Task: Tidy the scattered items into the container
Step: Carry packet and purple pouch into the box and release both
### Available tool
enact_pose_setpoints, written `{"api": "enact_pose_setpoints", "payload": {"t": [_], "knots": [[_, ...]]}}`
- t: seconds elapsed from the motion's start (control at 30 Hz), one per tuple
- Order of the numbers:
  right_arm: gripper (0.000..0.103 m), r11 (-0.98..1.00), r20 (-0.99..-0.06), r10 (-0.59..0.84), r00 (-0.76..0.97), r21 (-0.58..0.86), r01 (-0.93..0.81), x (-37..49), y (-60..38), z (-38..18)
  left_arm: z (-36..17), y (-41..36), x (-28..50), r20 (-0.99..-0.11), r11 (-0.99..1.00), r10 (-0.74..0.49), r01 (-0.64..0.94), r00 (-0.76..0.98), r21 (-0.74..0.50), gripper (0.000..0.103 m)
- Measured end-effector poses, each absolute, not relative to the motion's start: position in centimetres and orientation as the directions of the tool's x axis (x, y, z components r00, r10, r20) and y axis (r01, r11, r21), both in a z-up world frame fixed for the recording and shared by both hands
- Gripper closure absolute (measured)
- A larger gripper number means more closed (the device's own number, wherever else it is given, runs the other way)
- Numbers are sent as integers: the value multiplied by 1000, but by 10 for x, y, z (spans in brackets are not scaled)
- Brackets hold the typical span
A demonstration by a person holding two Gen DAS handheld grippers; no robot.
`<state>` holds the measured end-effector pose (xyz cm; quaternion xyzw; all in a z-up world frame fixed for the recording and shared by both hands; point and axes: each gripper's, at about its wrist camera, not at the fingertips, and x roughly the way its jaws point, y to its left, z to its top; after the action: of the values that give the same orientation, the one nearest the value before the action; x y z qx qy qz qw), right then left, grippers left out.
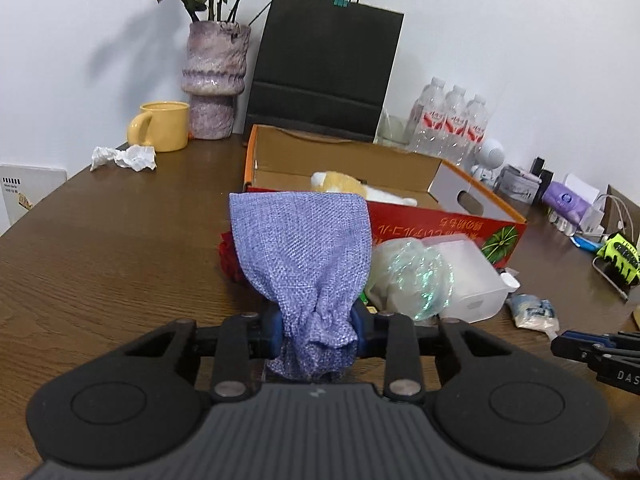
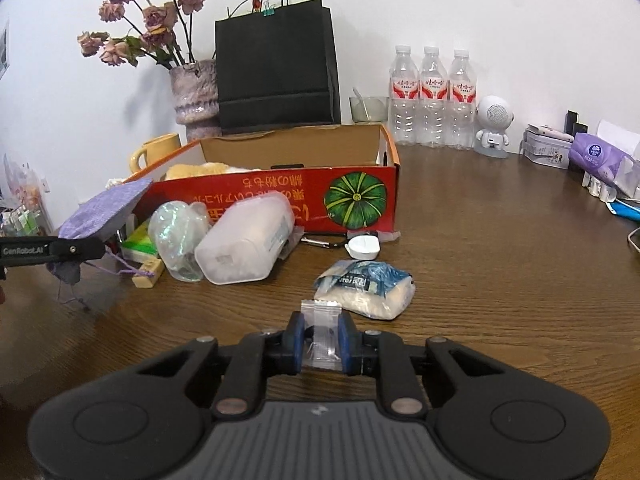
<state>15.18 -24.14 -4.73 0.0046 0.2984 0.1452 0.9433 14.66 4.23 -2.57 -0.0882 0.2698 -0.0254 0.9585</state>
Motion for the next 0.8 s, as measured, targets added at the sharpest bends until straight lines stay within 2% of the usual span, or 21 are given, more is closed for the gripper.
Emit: {"api": "enact_pose_setpoints", "payload": {"t": [0.43,0.67,0.8], "knots": [[87,954,-478,291,829,84,-286,155,-240,-13,4,37,139,-433,980,-136,58,891,-189,71],[87,949,-382,308,871,65,-307,207,-227,30,41,32,183,-350,976,-159,94,923,-195,71],[87,944,-353,330,875,108,-313,248,-217,44,49,31,223,-347,969,-172,95,922,-230,71]]}}
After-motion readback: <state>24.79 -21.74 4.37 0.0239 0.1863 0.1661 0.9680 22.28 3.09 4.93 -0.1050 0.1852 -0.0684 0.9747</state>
